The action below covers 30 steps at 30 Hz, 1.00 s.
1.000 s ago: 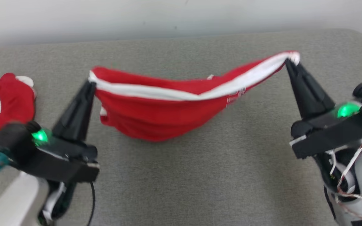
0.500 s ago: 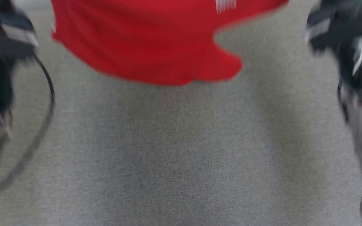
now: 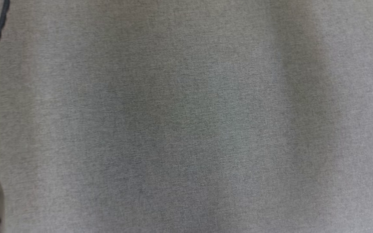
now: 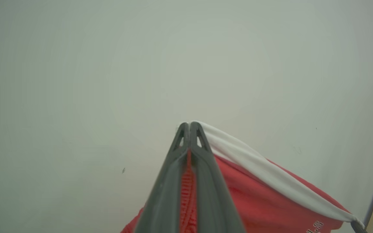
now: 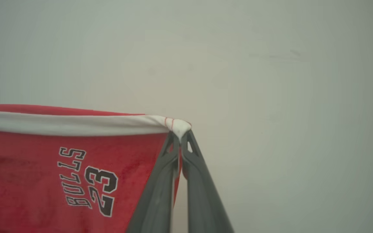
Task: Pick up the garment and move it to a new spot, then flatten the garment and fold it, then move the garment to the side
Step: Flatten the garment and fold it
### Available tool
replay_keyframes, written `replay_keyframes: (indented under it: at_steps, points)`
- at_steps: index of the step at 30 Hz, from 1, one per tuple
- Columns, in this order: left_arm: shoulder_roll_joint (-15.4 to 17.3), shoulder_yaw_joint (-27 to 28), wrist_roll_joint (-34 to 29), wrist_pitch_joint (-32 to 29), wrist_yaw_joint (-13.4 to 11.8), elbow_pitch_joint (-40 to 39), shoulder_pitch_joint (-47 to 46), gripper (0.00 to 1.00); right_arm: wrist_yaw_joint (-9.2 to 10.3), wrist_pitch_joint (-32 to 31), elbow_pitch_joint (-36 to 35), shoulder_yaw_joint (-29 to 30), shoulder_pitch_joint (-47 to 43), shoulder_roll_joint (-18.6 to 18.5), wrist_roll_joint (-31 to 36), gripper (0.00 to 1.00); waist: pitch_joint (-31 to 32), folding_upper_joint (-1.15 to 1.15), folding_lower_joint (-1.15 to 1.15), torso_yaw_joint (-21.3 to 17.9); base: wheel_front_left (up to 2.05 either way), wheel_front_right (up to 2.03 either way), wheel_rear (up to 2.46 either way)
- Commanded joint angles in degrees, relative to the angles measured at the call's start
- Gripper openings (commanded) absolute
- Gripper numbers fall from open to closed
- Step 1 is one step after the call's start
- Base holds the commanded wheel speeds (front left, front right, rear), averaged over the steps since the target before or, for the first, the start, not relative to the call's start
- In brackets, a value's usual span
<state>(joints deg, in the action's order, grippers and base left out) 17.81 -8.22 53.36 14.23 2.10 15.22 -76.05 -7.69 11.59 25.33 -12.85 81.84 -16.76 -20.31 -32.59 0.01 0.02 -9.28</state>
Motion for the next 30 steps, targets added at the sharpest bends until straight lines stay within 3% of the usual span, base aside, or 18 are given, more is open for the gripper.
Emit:
replay_keyframes:
  at_steps: [1,3,9,13,19,25,30]
  points:
    - [-0.19,1.47,-0.13,0.83,0.63,0.24,3.71,0.0,0.31,-1.56,1.28,-3.2,-2.85,-2.3,-0.85,0.0,0.67,-0.01,-0.02,0.99,0.0,0.0,0.0]
    - [-0.89,1.46,-0.06,0.91,1.29,0.37,6.08,0.0,0.3,-2.76,1.63,-5.49,-4.41,-3.16,-2.05,0.0,1.12,-0.01,-0.02,1.27,0.0,0.0,0.0]
    - [-4.21,1.87,-3.91,1.06,3.4,-2.57,26.85,0.0,0.26,-8.0,-1.36,-14.4,-17.02,-8.38,-9.35,0.0,4.84,-0.01,-0.02,1.9,0.0,0.0,0.0]
    - [-7.99,4.61,-7.07,0.99,4.3,-4.78,41.16,0.0,0.27,-11.66,-6.78,-14.95,-28.02,-12.08,-13.31,0.0,8.64,-0.01,-0.02,2.66,0.0,0.0,0.0]
    - [-9.79,3.99,-15.78,1.0,5.03,-7.54,55.57,0.0,0.29,-16.81,-16.92,-10.02,-45.62,-15.62,-15.11,0.0,14.33,-0.01,-0.02,4.33,0.0,0.0,0.0]
    - [-8.11,-1.31,-25.67,0.99,5.15,-6.29,63.96,0.0,0.27,-25.07,-24.49,-1.73,-65.59,-13.73,-15.35,0.0,18.84,-0.01,-0.02,6.6,0.0,0.0,0.0]
    - [-5.18,-6.63,-26.81,0.12,5.32,-4.95,68.21,0.0,0.25,-35.4,-32.25,3.73,-78.66,-10.71,-14.06,0.0,20.34,-0.01,-0.02,7.09,0.0,0.0,0.0]
